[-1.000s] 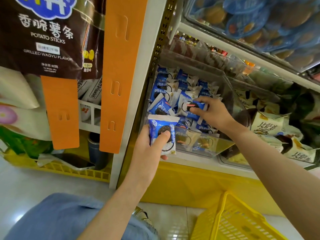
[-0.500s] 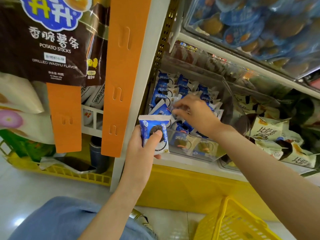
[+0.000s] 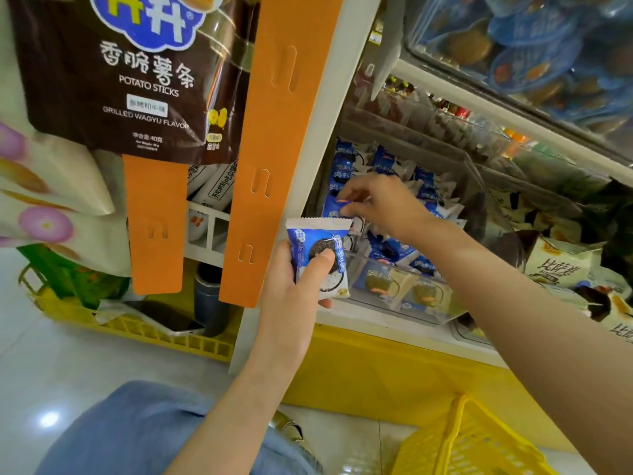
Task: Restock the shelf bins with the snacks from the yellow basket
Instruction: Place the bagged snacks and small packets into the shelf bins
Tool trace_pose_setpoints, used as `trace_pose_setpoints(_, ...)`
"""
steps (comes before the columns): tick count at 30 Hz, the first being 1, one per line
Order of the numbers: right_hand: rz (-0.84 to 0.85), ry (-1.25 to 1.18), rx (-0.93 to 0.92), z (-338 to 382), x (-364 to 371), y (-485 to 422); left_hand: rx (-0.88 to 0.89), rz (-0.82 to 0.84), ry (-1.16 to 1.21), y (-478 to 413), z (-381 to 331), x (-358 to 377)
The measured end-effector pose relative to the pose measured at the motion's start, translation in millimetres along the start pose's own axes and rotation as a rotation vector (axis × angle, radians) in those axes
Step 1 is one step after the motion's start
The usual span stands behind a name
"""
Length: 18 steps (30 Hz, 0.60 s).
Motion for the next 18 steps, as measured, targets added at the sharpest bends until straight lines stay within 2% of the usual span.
trace_pose_setpoints(2, 0.048, 0.007, -0.008, 0, 11, 0, -0.001, 0.0, -0.006, 0, 1, -1)
trace_pose_setpoints(7, 0.019, -0.041, 0.038, -4, 13, 5, 0.001, 0.029, -0.031, 1, 3, 2)
trace_pose_setpoints(10, -0.14, -0.058, 0.039, 3, -12, 17, -0.032, 0.094, -0.019, 3, 6, 8)
trace_pose_setpoints(13, -0.317, -0.226, 0.096, 15, -48, 47, -0.03, 0.179, -0.047, 7, 8, 16)
trace_pose_setpoints(15, -0.269, -0.305, 0.118, 26, -58, 70, -0.012, 0.223, -0.082, 11, 9, 21)
trace_pose_setpoints(18, -0.066, -0.385, 0.163, 37, -55, 102, 0.017, 0.249, -0.126, 18, 8, 28)
Point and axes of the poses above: each hand's wrist, its own y-axis away from the middle knuckle, its own x-axis out of the palm, z = x × y, the point moved 9 cm from there along -y, towards the middle knuckle, and after that the axes turned 12 degrees about -z, right-handed, at the moved point
